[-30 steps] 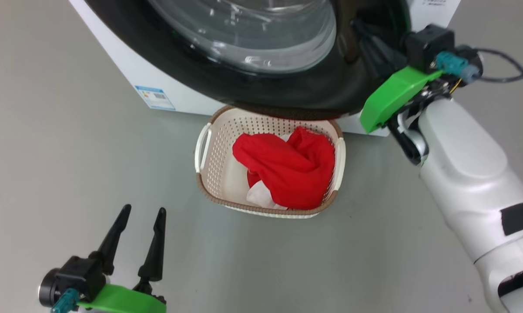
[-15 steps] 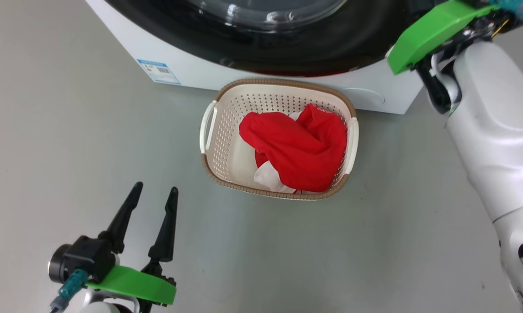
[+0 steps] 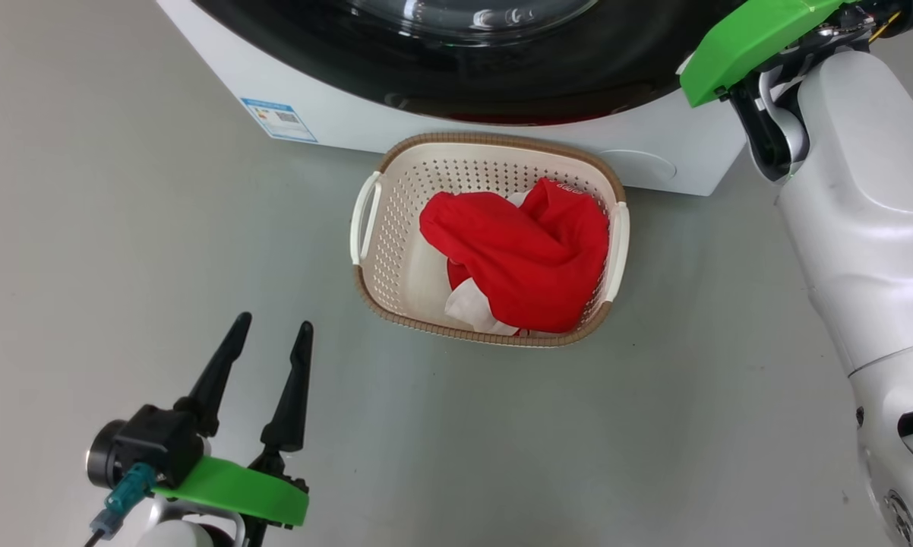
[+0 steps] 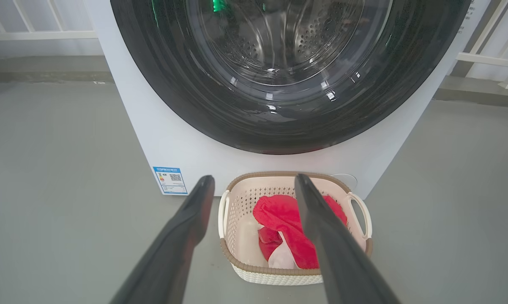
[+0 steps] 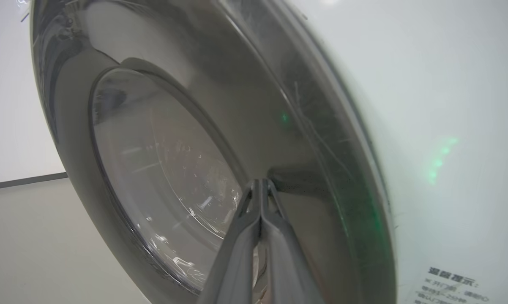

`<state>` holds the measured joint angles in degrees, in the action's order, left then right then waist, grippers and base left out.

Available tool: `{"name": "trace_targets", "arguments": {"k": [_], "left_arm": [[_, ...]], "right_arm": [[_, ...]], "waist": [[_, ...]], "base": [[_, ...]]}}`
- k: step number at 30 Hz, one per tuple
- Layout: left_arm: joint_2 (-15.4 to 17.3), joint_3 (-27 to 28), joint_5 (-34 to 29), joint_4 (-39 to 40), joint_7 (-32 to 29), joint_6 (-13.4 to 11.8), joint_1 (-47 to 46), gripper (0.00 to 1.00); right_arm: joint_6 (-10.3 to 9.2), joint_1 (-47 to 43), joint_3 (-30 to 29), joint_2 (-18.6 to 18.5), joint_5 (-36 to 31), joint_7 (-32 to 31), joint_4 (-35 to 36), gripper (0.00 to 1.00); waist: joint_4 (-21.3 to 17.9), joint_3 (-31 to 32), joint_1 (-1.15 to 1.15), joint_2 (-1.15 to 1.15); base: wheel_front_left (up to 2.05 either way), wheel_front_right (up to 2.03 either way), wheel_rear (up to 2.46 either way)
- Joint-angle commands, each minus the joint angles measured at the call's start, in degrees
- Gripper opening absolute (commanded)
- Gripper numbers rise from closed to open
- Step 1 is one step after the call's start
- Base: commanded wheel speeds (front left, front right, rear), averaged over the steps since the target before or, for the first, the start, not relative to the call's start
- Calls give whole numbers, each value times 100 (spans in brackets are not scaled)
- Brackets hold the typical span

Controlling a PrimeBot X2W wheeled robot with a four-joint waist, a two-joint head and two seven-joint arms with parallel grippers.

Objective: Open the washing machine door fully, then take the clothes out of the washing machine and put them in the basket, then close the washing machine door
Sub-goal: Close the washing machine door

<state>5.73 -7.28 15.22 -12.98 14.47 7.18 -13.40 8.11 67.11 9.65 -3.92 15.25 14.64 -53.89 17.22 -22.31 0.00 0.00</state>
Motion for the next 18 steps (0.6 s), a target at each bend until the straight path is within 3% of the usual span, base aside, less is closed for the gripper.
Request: {"name": "trace_targets", "arguments": {"k": [1,4,5,6,10,11,12,18], "left_arm": [[135,223,24,96,52,31,-142,100],[125,288,55,93,52,31,-152,100],[119,314,71,93,52,31,-154,100],[119,314,71,93,52,31,-154,100],[106,454,78,138,52,31,-137,100],[103,473,86,150,52,31,-131,100],[109,487,80,162,52,31,-125,100],[136,616,75,208,52,31,-12,100]], "right_arm": [[-62,124,-177,17,-59,36,145,0],[-62,4,-214,63,-65,36,180,0],[-62,-57,-234,73,-60,36,211,16],[-62,-57,-234,73,-60,36,211,16],[-62,-411,-278,97,-8,36,409,50],[-62,-520,-245,99,51,36,477,82],[-62,-631,-194,100,119,36,540,100],[-62,-1359,6,102,417,36,961,100]], "waist": [[-43,30,0,0],[-131,99,0,0],[-167,130,0,0],[-167,130,0,0],[-365,293,0,0],[-416,339,0,0],[-468,387,0,0],[-853,737,0,0]], "base": [[0,0,0],[0,0,0],[0,0,0],[0,0,0],[0,0,0],[0,0,0],[0,0,0],[0,0,0]]}}
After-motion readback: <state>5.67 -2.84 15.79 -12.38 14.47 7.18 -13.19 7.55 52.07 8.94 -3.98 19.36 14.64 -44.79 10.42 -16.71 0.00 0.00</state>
